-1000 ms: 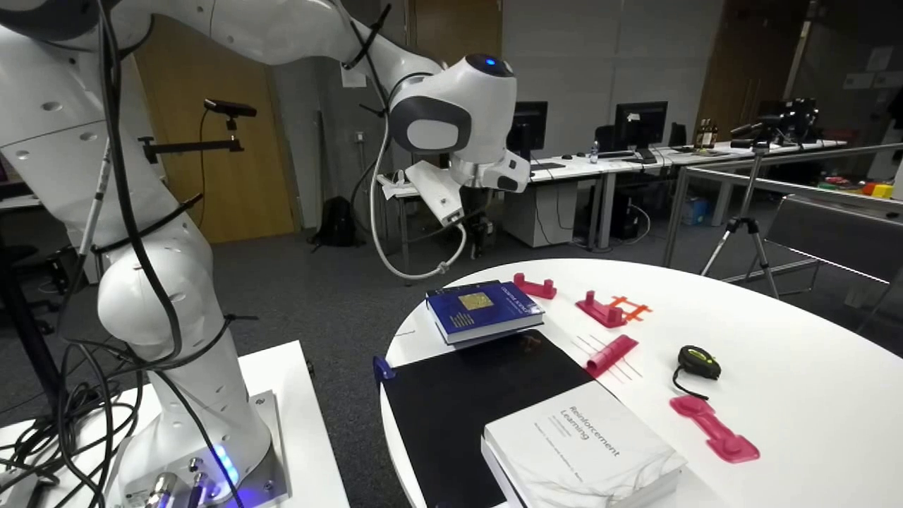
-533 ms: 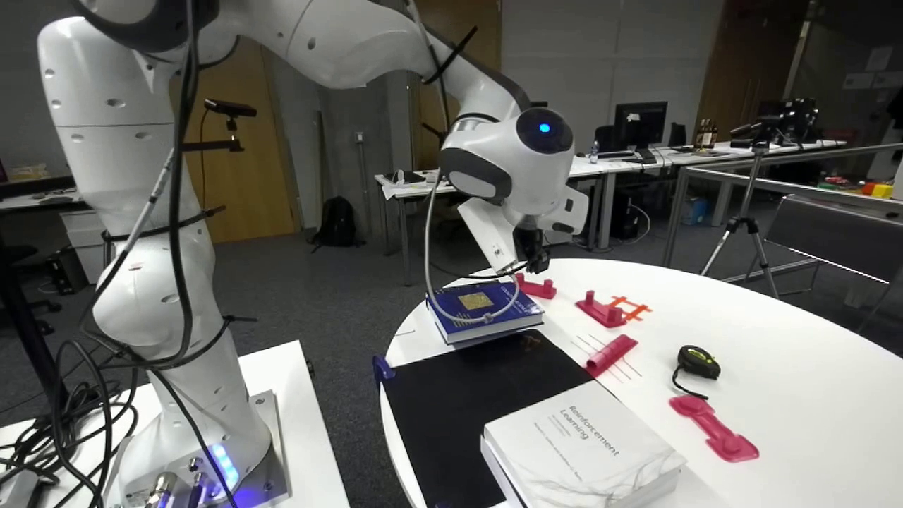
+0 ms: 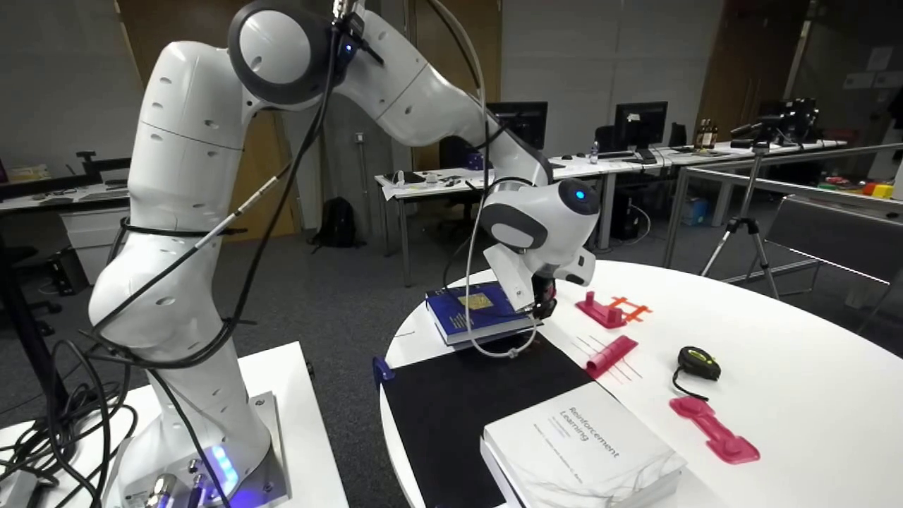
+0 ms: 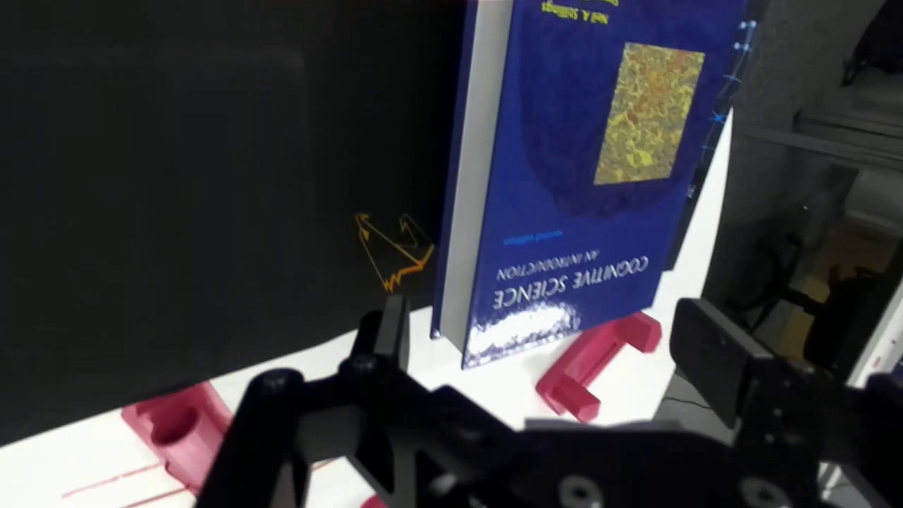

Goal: Move the blue book to the right

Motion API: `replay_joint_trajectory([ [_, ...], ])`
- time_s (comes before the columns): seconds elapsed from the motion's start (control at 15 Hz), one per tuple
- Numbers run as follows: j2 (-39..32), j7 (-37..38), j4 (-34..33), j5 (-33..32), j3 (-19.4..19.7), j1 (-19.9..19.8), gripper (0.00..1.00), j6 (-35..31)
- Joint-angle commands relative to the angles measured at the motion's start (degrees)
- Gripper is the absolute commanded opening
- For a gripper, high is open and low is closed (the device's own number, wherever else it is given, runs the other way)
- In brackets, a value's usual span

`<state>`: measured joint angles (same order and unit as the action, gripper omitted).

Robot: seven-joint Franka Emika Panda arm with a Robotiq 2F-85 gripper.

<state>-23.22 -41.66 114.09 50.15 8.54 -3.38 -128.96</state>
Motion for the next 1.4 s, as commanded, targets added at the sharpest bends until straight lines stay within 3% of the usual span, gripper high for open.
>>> replay_joint_trajectory([
  [0.0,-0.8,11.3,-3.8,-11.9,-1.0,-2.8,1.00,10.3],
  [0.07,-1.4,6.7,-1.4,-8.2,-3.4,-3.3,1.00,3.2],
  [0.2,-1.4,10.1,-2.7,-11.6,-3.4,-4.1,1.00,7.1],
  [0.67,-1.7,10.1,-2.9,-12.4,-4.9,-5.7,1.00,7.3],
  [1.0,-5.1,7.6,-5.1,-0.5,-8.0,-10.5,1.00,10.2],
  [1.33,-9.7,3.6,-7.3,7.3,-7.4,-12.8,1.00,13.4],
])
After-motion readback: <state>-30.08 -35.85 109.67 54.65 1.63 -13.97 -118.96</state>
